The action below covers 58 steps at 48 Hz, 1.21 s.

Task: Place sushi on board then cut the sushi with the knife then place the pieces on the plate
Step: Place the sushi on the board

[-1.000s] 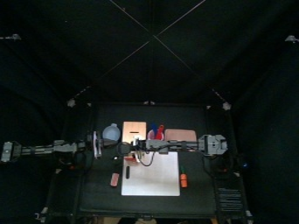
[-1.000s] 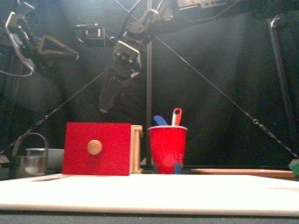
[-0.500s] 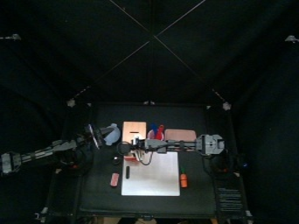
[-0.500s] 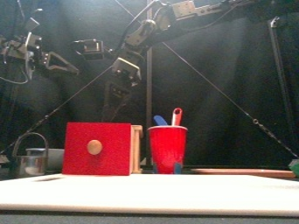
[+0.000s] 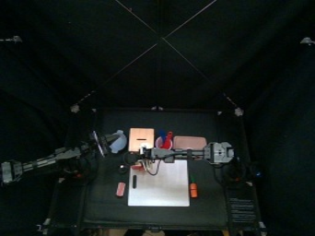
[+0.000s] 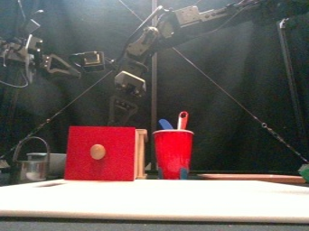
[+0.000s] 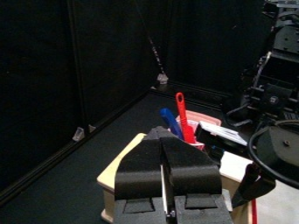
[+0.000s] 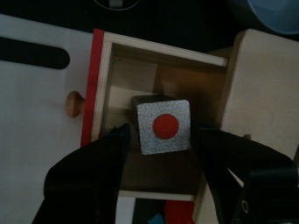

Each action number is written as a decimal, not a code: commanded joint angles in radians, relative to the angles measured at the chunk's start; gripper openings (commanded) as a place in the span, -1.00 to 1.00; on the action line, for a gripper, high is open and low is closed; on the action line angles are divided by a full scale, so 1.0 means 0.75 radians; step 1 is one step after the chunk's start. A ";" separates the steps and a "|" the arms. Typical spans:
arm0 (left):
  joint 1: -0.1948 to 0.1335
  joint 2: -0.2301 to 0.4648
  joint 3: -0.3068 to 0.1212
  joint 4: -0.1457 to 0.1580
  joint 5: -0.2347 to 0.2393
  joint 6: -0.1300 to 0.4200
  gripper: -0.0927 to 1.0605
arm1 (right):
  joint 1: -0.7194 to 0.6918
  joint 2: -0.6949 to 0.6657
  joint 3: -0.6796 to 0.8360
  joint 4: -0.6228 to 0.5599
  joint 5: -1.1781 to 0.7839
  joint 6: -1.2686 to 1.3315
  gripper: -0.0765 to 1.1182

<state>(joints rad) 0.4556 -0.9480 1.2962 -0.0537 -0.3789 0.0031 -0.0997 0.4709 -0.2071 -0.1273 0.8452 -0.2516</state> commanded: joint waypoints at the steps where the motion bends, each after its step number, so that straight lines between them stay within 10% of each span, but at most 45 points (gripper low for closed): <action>1: 0.006 0.002 -0.016 0.000 -0.012 0.000 -0.74 | -0.006 -0.035 -0.039 -0.002 -0.010 0.010 0.37; 23: 0.008 0.002 0.008 -0.002 -0.012 0.000 -0.74 | -0.012 -0.432 -0.014 -0.006 0.094 0.035 0.29; 37: 0.002 0.002 -0.049 -0.002 -0.012 -0.004 -0.74 | 0.129 -0.691 0.423 -0.153 0.250 0.297 0.29; 58: 0.037 0.002 -0.049 -0.002 -0.031 0.000 -0.74 | 0.425 -0.624 0.796 -0.814 -0.063 1.184 0.31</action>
<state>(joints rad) 0.4771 -0.9495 1.2901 -0.0537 -0.3912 0.0031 0.1933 0.0031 0.4019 -0.6642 0.7992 0.6075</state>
